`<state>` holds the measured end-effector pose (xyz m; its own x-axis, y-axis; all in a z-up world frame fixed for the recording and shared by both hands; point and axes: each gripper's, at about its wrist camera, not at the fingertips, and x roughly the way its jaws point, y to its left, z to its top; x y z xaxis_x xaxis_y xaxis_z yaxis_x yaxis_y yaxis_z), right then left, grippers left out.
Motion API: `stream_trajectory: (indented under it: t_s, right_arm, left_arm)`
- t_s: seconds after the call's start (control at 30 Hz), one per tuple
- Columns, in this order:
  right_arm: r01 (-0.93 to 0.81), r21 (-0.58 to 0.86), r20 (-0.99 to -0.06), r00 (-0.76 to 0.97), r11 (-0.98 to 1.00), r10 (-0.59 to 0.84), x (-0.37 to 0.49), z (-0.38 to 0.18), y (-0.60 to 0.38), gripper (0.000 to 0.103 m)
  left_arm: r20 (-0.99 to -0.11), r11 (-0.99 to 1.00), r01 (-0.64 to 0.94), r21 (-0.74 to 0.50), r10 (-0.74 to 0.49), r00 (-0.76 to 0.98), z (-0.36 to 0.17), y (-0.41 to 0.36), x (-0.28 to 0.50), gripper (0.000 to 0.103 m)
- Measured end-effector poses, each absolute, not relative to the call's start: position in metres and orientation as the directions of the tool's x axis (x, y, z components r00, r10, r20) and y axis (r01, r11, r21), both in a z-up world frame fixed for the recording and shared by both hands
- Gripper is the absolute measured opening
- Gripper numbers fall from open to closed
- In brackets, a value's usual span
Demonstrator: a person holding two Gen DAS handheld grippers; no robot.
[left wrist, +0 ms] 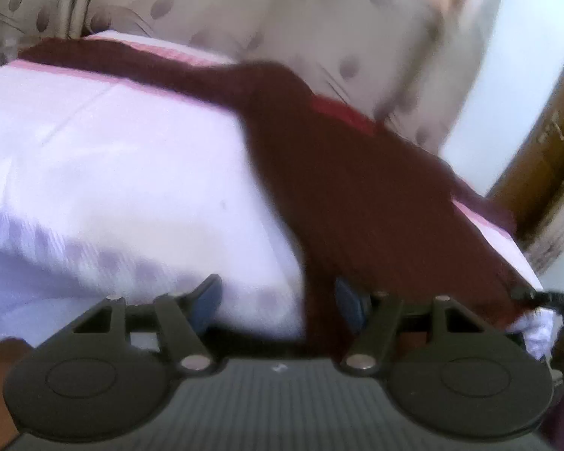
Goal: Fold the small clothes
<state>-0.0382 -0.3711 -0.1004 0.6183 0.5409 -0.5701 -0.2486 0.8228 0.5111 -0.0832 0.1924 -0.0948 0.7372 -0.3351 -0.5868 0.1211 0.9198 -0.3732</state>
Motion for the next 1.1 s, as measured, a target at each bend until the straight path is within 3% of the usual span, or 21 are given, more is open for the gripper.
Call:
stream_trajectory:
  t_s: [0.13, 0.23, 0.3, 0.33, 0.37, 0.43, 0.63, 0.83, 0.9, 1.0, 1.07, 1.1]
  right_arm:
    - [-0.227, 0.631, -0.472, 0.647, 0.742, 0.599, -0.046, -0.096, -0.378, 0.018]
    - [-0.227, 0.709, -0.38, 0.674, 0.668, 0.633, -0.053, -0.09, -0.385, 0.017]
    - [-0.211, 0.741, -0.353, 0.684, 0.637, 0.638, -0.056, -0.091, -0.389, 0.017]
    - [-0.196, 0.755, -0.348, 0.689, 0.626, 0.636, -0.057, -0.093, -0.391, 0.017]
    - [-0.183, 0.767, -0.342, 0.694, 0.615, 0.634, -0.058, -0.095, -0.393, 0.017]
    - [-0.155, 0.799, -0.324, 0.703, 0.582, 0.633, -0.058, -0.1, -0.397, 0.017]
    - [-0.123, 0.857, -0.288, 0.691, 0.5, 0.663, -0.076, -0.107, -0.388, 0.016]
    - [-0.078, 0.844, -0.383, 0.606, 0.531, 0.698, -0.099, -0.129, -0.361, 0.016]
    - [-0.07, 0.841, -0.398, 0.59, 0.536, 0.702, -0.099, -0.135, -0.362, 0.017]
    - [-0.058, 0.851, -0.403, 0.564, 0.522, 0.721, -0.096, -0.132, -0.369, 0.029]
    - [-0.098, 0.827, -0.414, 0.56, 0.554, 0.717, -0.094, -0.117, -0.372, 0.051]
    - [-0.119, 0.807, -0.417, 0.579, 0.579, 0.7, -0.096, -0.108, -0.383, 0.053]
  left_arm:
    - [-0.59, 0.912, 0.165, -0.376, -0.373, 0.716, -0.105, 0.175, -0.085, 0.066]
    - [-0.582, 0.916, 0.182, -0.358, -0.371, 0.724, -0.112, 0.157, -0.084, 0.08]
    - [-0.582, 0.912, 0.209, -0.352, -0.388, 0.714, -0.111, 0.151, -0.078, 0.078]
    - [-0.593, 0.911, 0.235, -0.338, -0.4, 0.698, -0.11, 0.149, -0.074, 0.053]
    - [-0.614, 0.912, 0.26, -0.318, -0.407, 0.676, -0.11, 0.144, -0.068, 0.01]
    - [-0.651, 0.92, 0.27, -0.284, -0.392, 0.65, -0.104, 0.138, -0.063, 0.01]
    - [-0.577, 0.937, 0.237, -0.259, -0.346, 0.74, -0.061, 0.167, -0.075, 0.01]
    - [-0.678, 0.957, 0.234, -0.17, -0.286, 0.677, -0.089, 0.174, -0.083, 0.011]
    - [-0.67, 0.957, 0.254, -0.138, -0.279, 0.688, -0.096, 0.176, -0.087, 0.012]
    - [-0.602, 0.937, 0.261, -0.234, -0.35, 0.718, -0.078, 0.199, -0.094, 0.014]
    - [-0.532, 0.921, 0.25, -0.298, -0.378, 0.758, -0.061, 0.215, -0.095, 0.014]
    - [-0.496, 0.919, 0.231, -0.32, -0.37, 0.785, -0.051, 0.222, -0.094, 0.015]
